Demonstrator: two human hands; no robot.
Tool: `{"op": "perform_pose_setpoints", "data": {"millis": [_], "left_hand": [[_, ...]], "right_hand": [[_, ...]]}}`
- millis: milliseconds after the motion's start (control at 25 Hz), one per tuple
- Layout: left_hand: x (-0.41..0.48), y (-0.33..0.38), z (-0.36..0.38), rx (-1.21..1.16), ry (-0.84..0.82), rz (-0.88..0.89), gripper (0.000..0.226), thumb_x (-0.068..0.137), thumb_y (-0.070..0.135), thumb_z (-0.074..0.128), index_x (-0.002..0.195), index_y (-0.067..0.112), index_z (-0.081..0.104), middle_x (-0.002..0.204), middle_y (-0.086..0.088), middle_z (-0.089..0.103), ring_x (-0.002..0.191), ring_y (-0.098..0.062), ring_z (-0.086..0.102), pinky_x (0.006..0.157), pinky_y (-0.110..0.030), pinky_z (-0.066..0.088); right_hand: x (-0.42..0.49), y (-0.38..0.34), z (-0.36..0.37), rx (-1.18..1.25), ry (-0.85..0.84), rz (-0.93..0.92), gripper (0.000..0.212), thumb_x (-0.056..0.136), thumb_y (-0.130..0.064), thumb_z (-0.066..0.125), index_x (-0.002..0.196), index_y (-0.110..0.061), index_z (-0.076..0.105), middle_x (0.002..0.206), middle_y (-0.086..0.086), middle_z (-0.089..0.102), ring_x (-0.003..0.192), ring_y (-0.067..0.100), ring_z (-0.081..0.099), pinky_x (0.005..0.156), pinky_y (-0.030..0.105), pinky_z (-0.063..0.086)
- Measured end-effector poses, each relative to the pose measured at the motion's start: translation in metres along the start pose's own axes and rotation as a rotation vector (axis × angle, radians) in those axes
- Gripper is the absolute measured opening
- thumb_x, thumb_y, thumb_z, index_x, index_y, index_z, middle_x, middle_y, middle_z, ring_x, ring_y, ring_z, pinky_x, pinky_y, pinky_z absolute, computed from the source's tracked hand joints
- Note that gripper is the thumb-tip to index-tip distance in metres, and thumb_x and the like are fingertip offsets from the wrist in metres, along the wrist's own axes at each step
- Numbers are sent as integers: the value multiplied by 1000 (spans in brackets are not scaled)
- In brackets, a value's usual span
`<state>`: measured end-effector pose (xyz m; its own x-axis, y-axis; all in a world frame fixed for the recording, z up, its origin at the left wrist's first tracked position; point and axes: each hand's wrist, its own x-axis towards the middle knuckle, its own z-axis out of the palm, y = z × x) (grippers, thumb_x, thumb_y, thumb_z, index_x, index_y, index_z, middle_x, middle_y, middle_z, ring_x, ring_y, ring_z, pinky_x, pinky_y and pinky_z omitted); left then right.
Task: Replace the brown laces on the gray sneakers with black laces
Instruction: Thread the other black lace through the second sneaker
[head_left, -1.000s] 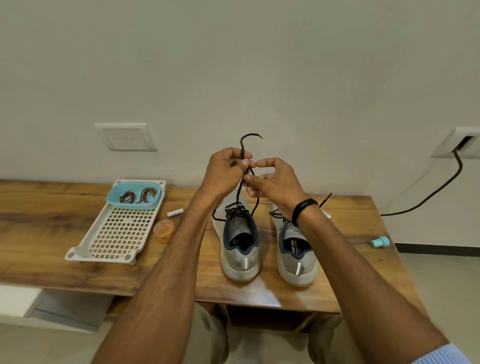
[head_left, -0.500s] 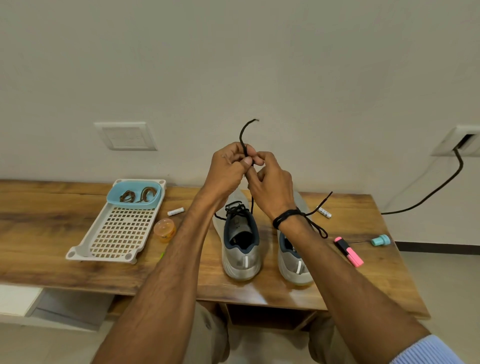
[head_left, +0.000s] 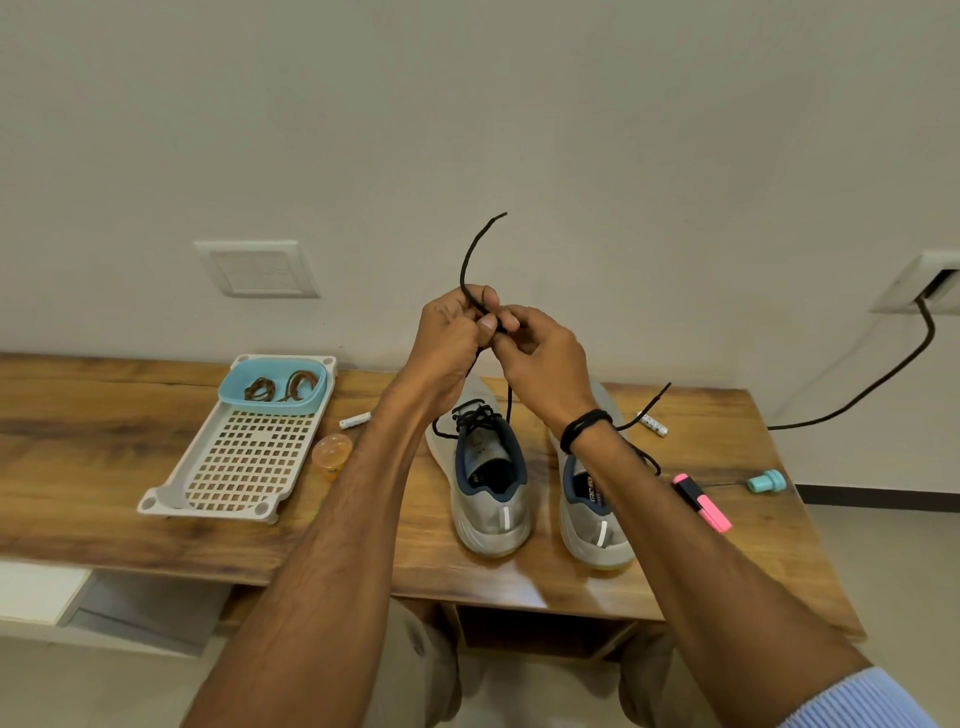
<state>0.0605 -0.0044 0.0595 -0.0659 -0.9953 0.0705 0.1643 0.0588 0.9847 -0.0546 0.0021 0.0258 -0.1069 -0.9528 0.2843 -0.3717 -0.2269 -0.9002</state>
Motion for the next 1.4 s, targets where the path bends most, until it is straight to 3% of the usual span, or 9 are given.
{"op": "perform_pose_setpoints", "data": {"millis": [120, 240, 320, 440, 600, 720, 920, 1200, 1400], "left_hand": [[1, 3, -2, 107, 99, -46, 29, 91, -13, 44, 95, 8, 63, 84, -8, 74, 84, -13, 69, 69, -18, 51], [4, -4, -14, 133, 356, -153, 21, 85, -3, 54, 95, 6, 69, 79, -2, 76, 84, -13, 72, 71, -22, 49], [-2, -5, -31, 325, 584, -191, 19, 82, 14, 54, 92, 6, 69, 77, 0, 74, 88, -23, 70, 66, -28, 46], [-20, -7, -62, 966, 729, -374, 50, 85, 27, 58, 125, -2, 48, 112, -15, 62, 111, -36, 58, 82, -39, 45], [-22, -25, -87, 1215, 487, -727, 77, 82, 20, 61, 143, -11, 25, 131, -22, 52, 117, -37, 57, 94, -43, 48], [-18, -26, -86, 1360, 167, -659, 54, 85, 19, 62, 132, -4, 49, 113, -18, 65, 94, -30, 64, 83, -37, 53], [-18, -45, -62, 1073, -186, -566, 46, 86, 14, 72, 130, 15, 56, 118, -12, 66, 84, -20, 65, 59, -26, 54], [-13, -53, -71, 1235, -70, -596, 26, 80, 25, 78, 97, 7, 73, 91, -10, 76, 88, -23, 72, 85, -35, 58], [-15, -41, -72, 1111, -46, -604, 25, 84, 28, 76, 96, 6, 76, 91, -4, 73, 88, -20, 65, 78, -30, 50]], "right_hand": [[6, 1, -5, 210, 52, 161, 17, 84, -22, 69, 100, -23, 75, 92, -7, 76, 91, 6, 70, 88, 36, 57], [6, 5, -12, 130, 137, 242, 13, 87, -25, 70, 75, -27, 73, 75, -6, 75, 75, 7, 72, 82, 35, 59], [6, 13, -20, -88, 195, 287, 16, 89, -19, 67, 75, -20, 76, 75, -1, 75, 70, 10, 69, 73, 28, 56], [11, 28, -45, -587, 294, 350, 20, 90, -6, 55, 78, -5, 71, 78, 12, 68, 76, 27, 65, 60, 28, 41], [10, 46, -61, -915, 83, 409, 18, 95, -1, 48, 103, -1, 64, 106, 21, 66, 100, 39, 62, 74, 39, 48], [5, 47, -44, -867, -150, 257, 24, 97, -16, 55, 118, -8, 64, 118, 15, 65, 108, 33, 61, 83, 36, 49], [-6, 51, -4, -630, -623, 110, 32, 94, -24, 63, 126, -21, 64, 128, 2, 64, 118, 22, 58, 102, 34, 46], [-1, 56, -13, -769, -292, 180, 13, 88, -23, 69, 98, -17, 76, 99, 7, 74, 94, 25, 67, 84, 36, 55], [0, 47, -19, -871, -399, 188, 20, 90, -41, 62, 91, -24, 74, 96, -1, 72, 99, 22, 61, 94, 40, 44]]}}
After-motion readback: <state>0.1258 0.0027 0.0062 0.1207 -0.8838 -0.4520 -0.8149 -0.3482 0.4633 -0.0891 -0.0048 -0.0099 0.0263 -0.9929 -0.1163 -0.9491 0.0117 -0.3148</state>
